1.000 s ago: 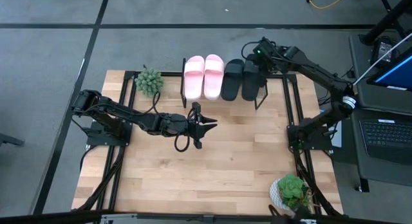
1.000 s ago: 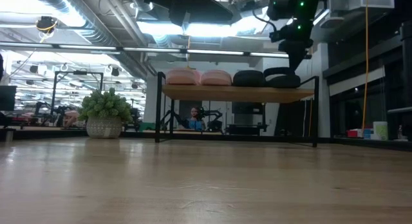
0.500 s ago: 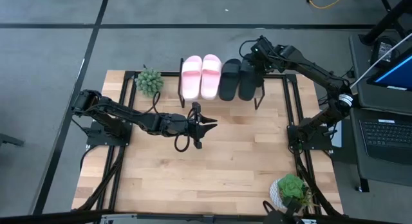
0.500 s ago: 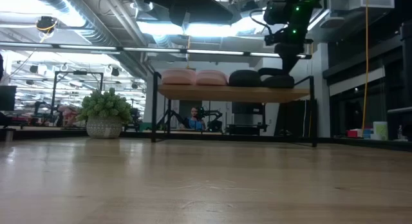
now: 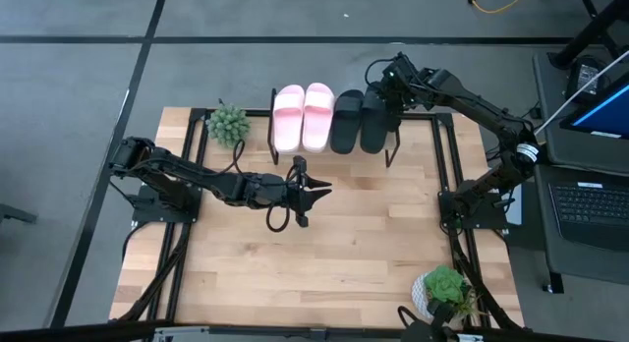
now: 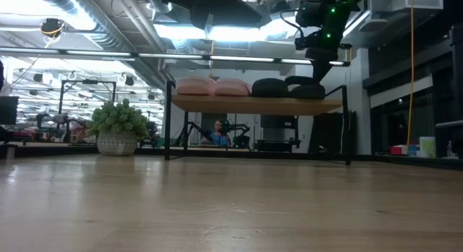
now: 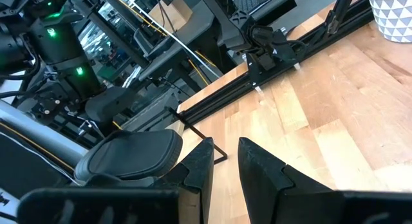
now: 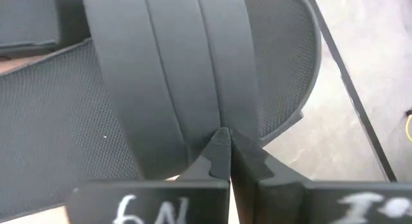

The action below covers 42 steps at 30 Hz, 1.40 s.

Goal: Pick and place slides into the shelf
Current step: Adjust the black slippers on the shelf, then return to Home Position

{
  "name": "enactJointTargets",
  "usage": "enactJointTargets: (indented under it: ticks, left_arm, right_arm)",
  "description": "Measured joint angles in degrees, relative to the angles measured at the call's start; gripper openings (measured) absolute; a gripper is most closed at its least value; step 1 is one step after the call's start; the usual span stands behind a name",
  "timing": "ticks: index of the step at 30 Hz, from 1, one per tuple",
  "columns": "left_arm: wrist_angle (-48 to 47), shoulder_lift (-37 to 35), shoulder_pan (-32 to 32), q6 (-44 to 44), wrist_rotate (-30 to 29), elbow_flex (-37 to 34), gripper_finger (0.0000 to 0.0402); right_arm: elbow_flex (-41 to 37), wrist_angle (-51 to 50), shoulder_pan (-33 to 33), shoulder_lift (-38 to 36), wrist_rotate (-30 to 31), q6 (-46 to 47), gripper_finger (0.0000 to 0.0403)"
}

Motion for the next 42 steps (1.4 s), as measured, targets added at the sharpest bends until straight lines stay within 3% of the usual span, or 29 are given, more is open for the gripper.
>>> enactJointTargets:
  ticks: [18, 25, 34, 42]
  left_arm:
    - [0.0, 0.0, 0.0, 0.0, -0.01, 0.0, 0.0065]
    - [0.0, 0.0, 0.0, 0.0, -0.01, 0.0, 0.0065]
    - [-0.02, 0.0, 0.41, 0.0, -0.37, 0.0, 0.0065]
    - [-0.33, -0.41, 1.74, 0.02, -6.2, 0.02, 0.0037]
  right_arm:
    - [-0.09, 3.77, 0.02, 0.13, -2.82, -0.66, 0.0]
    - [-0.09, 3.28, 0.02, -0.62, -2.47, -0.65, 0.002]
    - [4.39, 1.36, 0.46, -4.63, -1.81, 0.05, 0.0006]
    - [4.9, -1.76, 5.78, -13.89, -1.79, 0.61, 0.0003]
